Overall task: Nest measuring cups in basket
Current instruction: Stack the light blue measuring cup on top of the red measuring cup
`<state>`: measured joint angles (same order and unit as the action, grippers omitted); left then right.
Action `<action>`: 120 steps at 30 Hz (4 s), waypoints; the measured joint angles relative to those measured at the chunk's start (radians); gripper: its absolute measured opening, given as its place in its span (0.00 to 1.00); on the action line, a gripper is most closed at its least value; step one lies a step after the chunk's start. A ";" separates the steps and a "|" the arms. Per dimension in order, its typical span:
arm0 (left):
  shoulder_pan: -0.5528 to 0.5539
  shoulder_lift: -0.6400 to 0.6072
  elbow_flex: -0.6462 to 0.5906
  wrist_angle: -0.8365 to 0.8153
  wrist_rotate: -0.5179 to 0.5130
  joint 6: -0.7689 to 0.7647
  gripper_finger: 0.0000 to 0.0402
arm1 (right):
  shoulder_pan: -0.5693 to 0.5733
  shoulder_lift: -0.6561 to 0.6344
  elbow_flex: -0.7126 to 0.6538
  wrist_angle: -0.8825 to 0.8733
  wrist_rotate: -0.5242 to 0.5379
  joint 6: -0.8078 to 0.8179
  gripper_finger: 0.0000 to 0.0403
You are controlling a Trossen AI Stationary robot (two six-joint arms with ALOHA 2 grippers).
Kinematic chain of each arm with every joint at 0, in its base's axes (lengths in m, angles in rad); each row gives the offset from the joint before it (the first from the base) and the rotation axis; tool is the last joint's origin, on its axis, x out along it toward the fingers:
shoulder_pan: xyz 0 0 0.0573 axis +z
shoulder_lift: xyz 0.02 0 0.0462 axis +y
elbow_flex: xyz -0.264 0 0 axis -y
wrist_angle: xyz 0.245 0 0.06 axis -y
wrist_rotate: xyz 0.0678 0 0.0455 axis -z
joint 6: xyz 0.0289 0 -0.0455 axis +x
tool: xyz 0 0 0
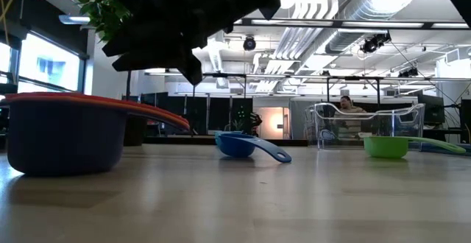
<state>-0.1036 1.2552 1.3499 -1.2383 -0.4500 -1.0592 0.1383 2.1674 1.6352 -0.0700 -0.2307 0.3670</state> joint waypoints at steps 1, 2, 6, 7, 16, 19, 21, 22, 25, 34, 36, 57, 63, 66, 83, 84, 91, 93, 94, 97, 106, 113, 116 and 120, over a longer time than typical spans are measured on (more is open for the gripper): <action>0.000 0.000 0.000 -0.001 0.000 0.004 0.18 | -0.005 -0.002 0.000 -0.003 -0.017 0.012 0.25; 0.000 0.000 0.000 -0.003 0.000 0.005 0.18 | -0.010 -0.005 0.000 -0.014 -0.031 0.021 0.25; 0.000 0.000 0.000 -0.008 -0.004 -0.005 0.18 | -0.028 -0.034 0.000 -0.093 -0.037 0.013 0.25; 0.000 0.000 0.000 -0.010 -0.005 -0.005 0.18 | -0.031 -0.047 0.000 -0.116 -0.024 -0.003 0.25; 0.000 0.000 0.000 -0.023 -0.008 -0.031 0.18 | -0.063 -0.179 0.000 -0.296 0.066 -0.114 0.25; 0.000 -0.009 -0.001 -0.026 -0.008 -0.033 0.18 | -0.087 -0.216 0.000 -0.314 0.067 -0.108 0.25; 0.000 -0.023 -0.001 -0.027 -0.009 -0.017 0.18 | -0.104 -0.236 0.000 -0.327 0.073 -0.093 0.25; 0.000 -0.033 -0.001 -0.029 -0.009 -0.009 0.18 | -0.115 -0.249 0.000 -0.333 0.076 -0.083 0.25; 0.000 -0.065 -0.001 -0.030 -0.021 0.021 0.18 | -0.147 -0.282 0.000 -0.355 0.122 -0.052 0.25; 0.000 -0.173 -0.001 -0.030 -0.034 0.204 0.18 | -0.290 -0.353 0.000 -0.378 0.315 0.072 0.25; 0.000 -0.191 -0.001 -0.030 -0.041 0.255 0.18 | -0.334 -0.356 0.000 -0.381 0.323 0.117 0.25; 0.000 -0.226 -0.001 -0.030 -0.117 0.426 0.18 | -0.731 -0.342 0.000 -0.181 0.330 0.083 0.25; 0.000 -0.226 -0.001 -0.029 -0.181 0.371 0.18 | -0.777 -0.293 0.000 -0.150 0.320 0.131 0.25; 0.000 -0.226 -0.001 -0.029 -0.188 0.355 0.18 | -0.779 -0.267 0.000 -0.143 0.317 0.155 0.25; 0.000 -0.226 -0.001 -0.029 -0.190 0.310 0.18 | -0.697 -0.086 0.000 -0.249 0.227 0.262 0.25; 0.000 -0.226 -0.001 -0.029 -0.190 0.310 0.18 | -0.692 -0.078 0.000 -0.256 0.226 0.262 0.25; 0.000 -0.226 0.000 -0.029 -0.185 0.310 0.18 | -0.672 -0.051 0.000 -0.306 0.244 0.261 0.25; 0.000 -0.226 0.000 -0.029 -0.184 0.310 0.18 | -0.669 -0.051 0.000 -0.328 0.266 0.257 0.25; 0.000 -0.226 0.000 -0.029 -0.184 0.310 0.18 | -0.668 -0.051 0.000 -0.334 0.285 0.257 0.25; 0.000 -0.226 0.000 -0.029 -0.184 0.310 0.18 | -0.668 -0.051 0.000 -0.360 0.306 0.260 0.25; 0.000 -0.225 0.000 -0.030 -0.183 0.311 0.18 | -0.668 -0.011 0.000 -0.353 0.328 0.290 0.25; 0.000 -0.225 0.000 -0.030 -0.183 0.311 0.18 | -0.668 0.025 0.000 -0.348 0.327 0.309 0.25; 0.000 -0.225 0.000 -0.030 -0.183 0.311 0.18 | -0.669 0.033 0.000 -0.333 0.328 0.310 0.25; 0.000 -0.225 0.000 -0.030 -0.183 0.311 0.18 | -0.669 0.040 0.000 -0.331 0.328 0.315 0.24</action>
<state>-0.1036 1.0298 1.3502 -1.2678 -0.6327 -0.7486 -0.5304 2.2070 1.6352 -0.4013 0.0976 0.6822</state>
